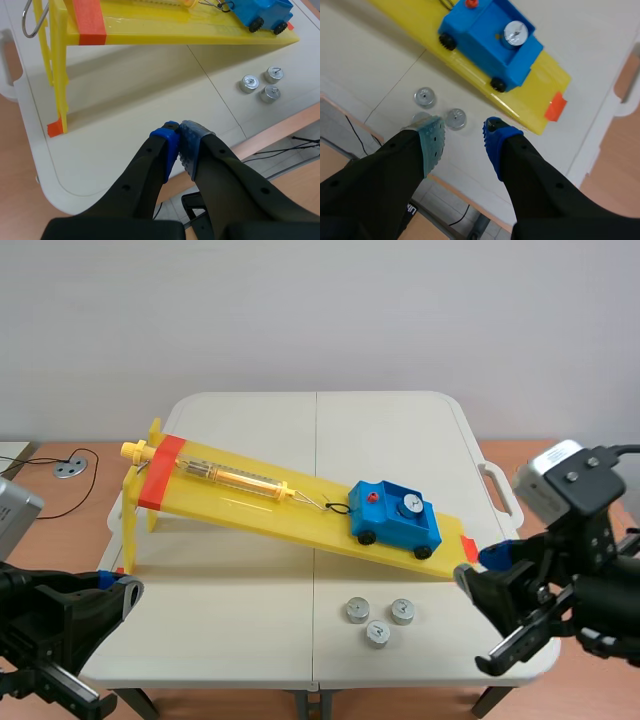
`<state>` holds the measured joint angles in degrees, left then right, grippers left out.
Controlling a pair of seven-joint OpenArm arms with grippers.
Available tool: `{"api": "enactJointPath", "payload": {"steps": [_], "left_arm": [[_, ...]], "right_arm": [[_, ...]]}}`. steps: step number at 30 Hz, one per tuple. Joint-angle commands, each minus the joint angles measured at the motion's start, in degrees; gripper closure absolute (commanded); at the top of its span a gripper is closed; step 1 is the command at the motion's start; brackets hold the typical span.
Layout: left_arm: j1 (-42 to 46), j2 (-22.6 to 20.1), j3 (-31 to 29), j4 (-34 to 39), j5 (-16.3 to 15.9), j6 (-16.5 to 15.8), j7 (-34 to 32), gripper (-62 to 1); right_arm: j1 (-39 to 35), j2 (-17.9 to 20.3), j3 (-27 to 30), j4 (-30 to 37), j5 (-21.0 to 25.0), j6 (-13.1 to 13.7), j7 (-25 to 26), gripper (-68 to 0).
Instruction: Place the four metal weights on the blue cart on the ramp.
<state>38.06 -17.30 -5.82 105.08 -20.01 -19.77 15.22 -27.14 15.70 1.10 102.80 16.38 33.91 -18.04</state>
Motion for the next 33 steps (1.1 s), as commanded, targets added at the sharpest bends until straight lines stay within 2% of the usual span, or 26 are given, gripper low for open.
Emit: {"api": "enactJointPath", "payload": {"steps": [1, 5, 15, 19, 24, 33], "left_arm": [[-1.1, 0.3, -0.8, 2.5, -4.2, -1.4, -5.1, -2.7], [-1.1, 0.3, -0.8, 2.5, -4.2, -1.4, -5.1, -2.7], [-1.1, 0.3, -0.8, 2.5, -4.2, -1.4, -5.1, -2.7], [-1.1, 0.3, -0.8, 2.5, -4.2, -1.4, -5.1, -2.7], [-1.1, 0.3, -0.8, 2.5, -4.2, -1.4, -5.1, -2.7], [-1.1, 0.3, -0.8, 2.5, -4.2, -1.4, -5.1, -2.7]], "right_arm": [[5.3, 1.4, -1.3, 0.2, 0.3, 2.1, 8.8, -20.7], [8.0, 0.2, -3.9, -3.5, -4.2, 1.2, 10.9, -20.7], [14.1, -3.0, -10.7, -13.2, -10.5, -0.8, 14.2, -20.7], [15.8, -3.9, -12.9, -15.9, -12.0, -2.3, 14.7, -20.7], [17.1, -5.0, -15.0, -19.1, -14.4, -5.7, 15.8, -20.7], [19.1, -6.5, -17.9, -23.8, -15.2, -6.6, 17.2, -20.6]]}}
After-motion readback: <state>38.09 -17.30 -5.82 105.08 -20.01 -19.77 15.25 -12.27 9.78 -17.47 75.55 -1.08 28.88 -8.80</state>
